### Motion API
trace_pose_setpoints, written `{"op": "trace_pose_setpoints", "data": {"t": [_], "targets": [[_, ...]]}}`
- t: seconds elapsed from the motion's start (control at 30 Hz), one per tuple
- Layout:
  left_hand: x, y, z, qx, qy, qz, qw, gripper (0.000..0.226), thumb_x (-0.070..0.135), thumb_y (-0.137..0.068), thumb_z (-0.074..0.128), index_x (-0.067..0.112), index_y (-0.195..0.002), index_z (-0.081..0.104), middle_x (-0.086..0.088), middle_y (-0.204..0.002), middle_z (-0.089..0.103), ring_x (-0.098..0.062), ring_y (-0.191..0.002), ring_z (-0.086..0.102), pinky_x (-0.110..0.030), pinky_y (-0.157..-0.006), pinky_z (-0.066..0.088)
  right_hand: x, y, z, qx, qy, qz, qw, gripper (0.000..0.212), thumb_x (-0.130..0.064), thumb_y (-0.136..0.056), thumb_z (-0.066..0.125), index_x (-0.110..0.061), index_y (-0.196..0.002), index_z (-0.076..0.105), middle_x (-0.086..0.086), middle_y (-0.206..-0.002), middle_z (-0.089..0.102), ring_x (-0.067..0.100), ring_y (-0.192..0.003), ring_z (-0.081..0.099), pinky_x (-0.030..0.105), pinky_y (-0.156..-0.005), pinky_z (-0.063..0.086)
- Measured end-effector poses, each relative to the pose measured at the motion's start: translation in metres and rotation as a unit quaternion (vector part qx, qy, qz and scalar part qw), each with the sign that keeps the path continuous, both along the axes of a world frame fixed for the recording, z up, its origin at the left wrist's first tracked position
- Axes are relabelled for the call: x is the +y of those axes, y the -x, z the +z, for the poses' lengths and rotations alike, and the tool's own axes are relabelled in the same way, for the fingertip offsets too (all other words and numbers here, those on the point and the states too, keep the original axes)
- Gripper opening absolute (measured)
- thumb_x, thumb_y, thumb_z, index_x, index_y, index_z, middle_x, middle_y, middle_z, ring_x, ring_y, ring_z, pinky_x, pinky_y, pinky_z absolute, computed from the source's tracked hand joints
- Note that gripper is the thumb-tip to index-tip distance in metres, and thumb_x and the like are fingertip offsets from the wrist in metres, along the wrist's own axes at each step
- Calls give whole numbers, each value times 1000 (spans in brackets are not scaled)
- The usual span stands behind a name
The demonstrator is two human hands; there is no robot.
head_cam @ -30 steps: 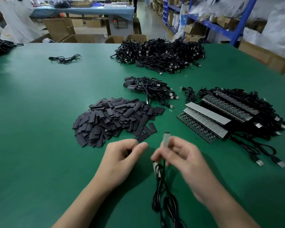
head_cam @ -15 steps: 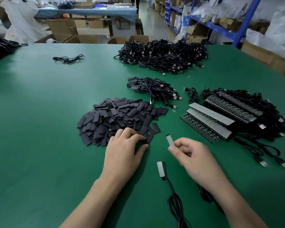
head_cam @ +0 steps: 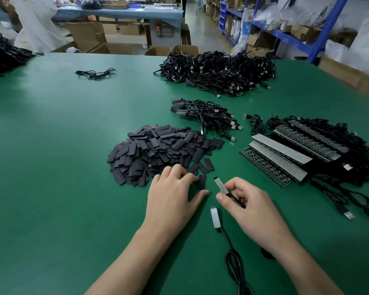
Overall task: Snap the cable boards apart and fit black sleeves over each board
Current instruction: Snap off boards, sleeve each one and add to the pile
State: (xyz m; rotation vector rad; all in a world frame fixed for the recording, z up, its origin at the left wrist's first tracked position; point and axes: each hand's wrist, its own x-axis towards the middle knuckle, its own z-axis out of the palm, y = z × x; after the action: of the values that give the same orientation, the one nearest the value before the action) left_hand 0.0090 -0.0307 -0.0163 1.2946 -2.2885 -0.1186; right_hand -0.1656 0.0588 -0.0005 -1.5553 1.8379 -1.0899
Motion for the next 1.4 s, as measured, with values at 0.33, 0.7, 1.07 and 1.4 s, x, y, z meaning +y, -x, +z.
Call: {"op": "trace_pose_setpoints", "data": {"t": [0.33,0.7,1.07,1.4], "targets": [[0,0,5,9,8,-35,999,23,36,-93,71,31,-116,74,11,-111,67,-20,-105,59,-35,-82,48,-1,-1,-3,2,-3,5,1000,18,-37,-95,69,-25,-85,59,3,-61,39,6,-53,32,24,-50,29],[-3,-5,6,31,-67,-135,988,16,36,-95,70,35,-111,73,23,-119,69,-5,-114,56,-29,-89,41,0,1,-4,-4,5,3,1000,21,-35,-96,69,-21,-84,59,-7,-60,36,5,-54,31,24,-50,27],[-4,-6,4,40,-37,-45,998,20,47,-88,77,34,-103,80,13,-99,64,-16,-99,55,-31,-79,41,1,2,-1,-8,8,-3,1000,20,-35,-96,68,-21,-84,60,-9,-60,37,5,-53,32,23,-50,29],[-4,-10,5,125,-154,-119,973,25,20,-87,79,33,-106,70,21,-93,64,-3,-93,58,-37,-88,50,1,2,0,-26,-1,-3,1000,20,-34,-96,69,-19,-85,62,-5,-62,35,6,-55,30,24,-51,28]]}}
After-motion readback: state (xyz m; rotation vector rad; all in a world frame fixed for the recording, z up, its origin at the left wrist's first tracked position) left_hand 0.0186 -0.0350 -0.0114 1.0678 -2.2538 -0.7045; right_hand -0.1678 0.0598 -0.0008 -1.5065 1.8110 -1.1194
